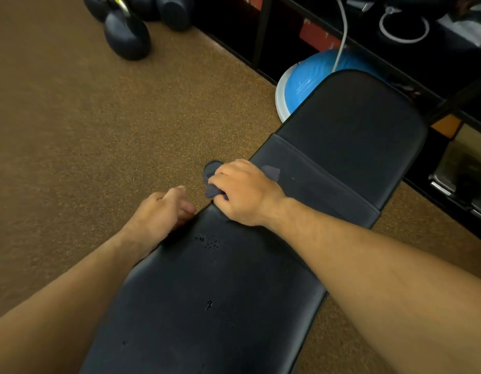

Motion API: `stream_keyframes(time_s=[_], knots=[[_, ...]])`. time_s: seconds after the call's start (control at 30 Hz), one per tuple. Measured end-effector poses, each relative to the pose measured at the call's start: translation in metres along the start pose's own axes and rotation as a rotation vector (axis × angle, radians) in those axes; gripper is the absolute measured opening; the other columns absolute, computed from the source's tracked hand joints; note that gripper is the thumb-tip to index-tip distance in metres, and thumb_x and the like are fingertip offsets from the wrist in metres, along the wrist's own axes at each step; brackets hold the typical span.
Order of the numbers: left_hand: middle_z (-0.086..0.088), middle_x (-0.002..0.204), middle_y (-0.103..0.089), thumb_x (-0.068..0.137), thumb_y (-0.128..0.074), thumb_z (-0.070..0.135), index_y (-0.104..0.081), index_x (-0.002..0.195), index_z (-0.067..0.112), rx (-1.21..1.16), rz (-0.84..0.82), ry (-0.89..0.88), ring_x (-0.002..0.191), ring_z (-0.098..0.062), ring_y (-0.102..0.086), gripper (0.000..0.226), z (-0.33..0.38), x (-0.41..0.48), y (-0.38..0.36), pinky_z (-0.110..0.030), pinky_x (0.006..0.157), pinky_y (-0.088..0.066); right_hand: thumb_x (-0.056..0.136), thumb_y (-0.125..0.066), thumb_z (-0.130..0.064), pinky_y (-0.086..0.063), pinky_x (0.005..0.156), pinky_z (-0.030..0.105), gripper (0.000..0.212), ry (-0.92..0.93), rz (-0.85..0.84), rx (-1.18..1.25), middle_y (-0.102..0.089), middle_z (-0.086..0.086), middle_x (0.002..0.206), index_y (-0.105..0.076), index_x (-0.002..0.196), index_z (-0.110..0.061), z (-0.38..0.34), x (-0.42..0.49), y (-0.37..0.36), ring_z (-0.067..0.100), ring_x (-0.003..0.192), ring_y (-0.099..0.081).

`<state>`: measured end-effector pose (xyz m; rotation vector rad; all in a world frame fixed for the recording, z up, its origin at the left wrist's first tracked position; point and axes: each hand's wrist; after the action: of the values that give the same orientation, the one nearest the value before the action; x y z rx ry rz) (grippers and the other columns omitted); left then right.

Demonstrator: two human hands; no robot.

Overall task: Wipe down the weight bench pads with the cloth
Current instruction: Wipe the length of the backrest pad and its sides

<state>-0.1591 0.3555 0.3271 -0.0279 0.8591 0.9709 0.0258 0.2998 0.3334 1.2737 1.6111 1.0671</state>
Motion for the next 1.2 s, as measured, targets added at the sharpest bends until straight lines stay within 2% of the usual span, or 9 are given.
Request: stream_keyframes(time_s=[0.07, 0.13, 0.23, 0.33, 0.53, 0.7, 0.83, 1.07, 1.2], knots=[[-0.005, 0.08, -0.076, 0.094, -0.041, 0.047, -0.077, 0.075, 0.011, -0.014, -0.022, 0.028, 0.088, -0.028, -0.069, 0.055, -0.002, 0.0, 0.003, -0.046, 0.096, -0.048, 0.089, -0.045, -0.031, -0.037, 0.088, 0.04, 0.016, -0.015, -0.08, -0.055, -0.047, -0.003, 0.083, -0.05, 0.077, -0.021, -0.004, 0.012, 0.003, 0.025, 0.088, -0.052], [-0.003, 0.082, -0.076, 0.085, -0.043, 0.053, -0.079, 0.073, 0.015, -0.01, -0.028, 0.036, 0.089, -0.026, -0.069, 0.053, -0.003, -0.002, 0.004, -0.046, 0.097, -0.048, 0.088, -0.046, -0.029, -0.038, 0.091, 0.04, 0.021, 0.0, -0.067, -0.036, -0.057, 0.0, 0.09, -0.061, 0.085, -0.016, -0.003, 0.007, 0.0, 0.027, 0.093, -0.054], [-0.001, 0.088, -0.075, 0.07, -0.041, 0.061, -0.079, 0.071, 0.028, 0.006, 0.013, 0.026, 0.092, -0.025, -0.068, 0.05, -0.006, -0.007, 0.001, -0.046, 0.099, -0.046, 0.085, -0.048, -0.02, -0.031, 0.111, 0.04, 0.04, 0.03, 0.027, 0.074, -0.063, 0.011, 0.125, -0.067, 0.119, -0.008, -0.001, -0.03, -0.008, 0.032, 0.123, -0.05], [0.001, 0.095, -0.073, 0.078, -0.042, 0.053, -0.077, 0.071, 0.028, 0.038, 0.073, 0.001, 0.094, -0.021, -0.064, 0.044, -0.001, -0.018, -0.001, -0.043, 0.099, -0.044, 0.087, -0.039, -0.02, -0.022, 0.118, 0.045, 0.051, 0.024, 0.023, 0.089, -0.049, 0.009, 0.146, -0.058, 0.133, -0.009, 0.009, -0.078, -0.01, 0.029, 0.141, -0.035], [-0.001, 0.096, -0.067, 0.093, -0.046, 0.036, -0.072, 0.093, 0.014, 0.218, 0.076, -0.07, 0.092, -0.023, -0.059, 0.033, -0.002, -0.029, -0.008, -0.041, 0.091, -0.048, 0.081, -0.039, -0.016, -0.022, 0.117, 0.053, 0.057, 0.035, -0.01, 0.009, -0.047, 0.005, 0.147, -0.054, 0.135, -0.012, 0.014, -0.102, -0.008, 0.029, 0.144, -0.029], [-0.005, 0.084, -0.066, 0.092, -0.048, 0.034, -0.068, 0.081, 0.01, 0.278, 0.104, -0.076, 0.081, -0.024, -0.06, 0.033, 0.0, -0.025, -0.005, -0.036, 0.075, -0.048, 0.083, -0.041, -0.015, -0.015, 0.119, 0.052, 0.058, 0.07, -0.076, -0.051, -0.044, 0.007, 0.15, -0.05, 0.14, -0.01, -0.003, -0.045, -0.009, 0.033, 0.144, -0.027], [-0.007, 0.084, -0.065, 0.093, -0.048, 0.034, -0.067, 0.08, 0.009, 0.31, 0.102, -0.082, 0.08, -0.026, -0.06, 0.035, 0.0, -0.027, -0.006, -0.035, 0.071, -0.045, 0.084, -0.029, -0.022, -0.014, 0.12, 0.048, 0.06, 0.083, -0.087, -0.031, -0.044, 0.006, 0.15, -0.052, 0.139, -0.011, -0.002, -0.041, -0.01, 0.031, 0.145, -0.026], [-0.003, 0.094, -0.067, 0.094, -0.045, 0.037, -0.07, 0.089, 0.015, 0.291, 0.07, -0.088, 0.089, -0.023, -0.06, 0.034, -0.005, -0.029, -0.004, -0.042, 0.089, -0.05, 0.089, -0.036, -0.018, -0.01, 0.119, 0.046, 0.055, 0.086, -0.036, -0.049, -0.037, 0.005, 0.154, -0.048, 0.142, -0.011, 0.022, -0.133, -0.009, 0.029, 0.147, -0.021], [-0.005, 0.101, -0.065, 0.093, -0.045, 0.04, -0.071, 0.094, 0.016, 0.255, 0.067, -0.077, 0.093, -0.024, -0.058, 0.035, -0.006, -0.029, -0.003, -0.038, 0.086, -0.046, 0.092, -0.036, -0.021, -0.01, 0.12, 0.047, 0.053, 0.106, -0.067, -0.069, -0.038, 0.008, 0.153, -0.047, 0.142, -0.008, 0.011, -0.099, -0.009, 0.032, 0.146, -0.023]])
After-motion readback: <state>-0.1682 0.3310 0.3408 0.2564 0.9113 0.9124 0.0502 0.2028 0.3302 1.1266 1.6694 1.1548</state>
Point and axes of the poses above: each hand's wrist, its own x-axis towards the middle knuckle, its own y-axis out of the back of the hand, z = x × y
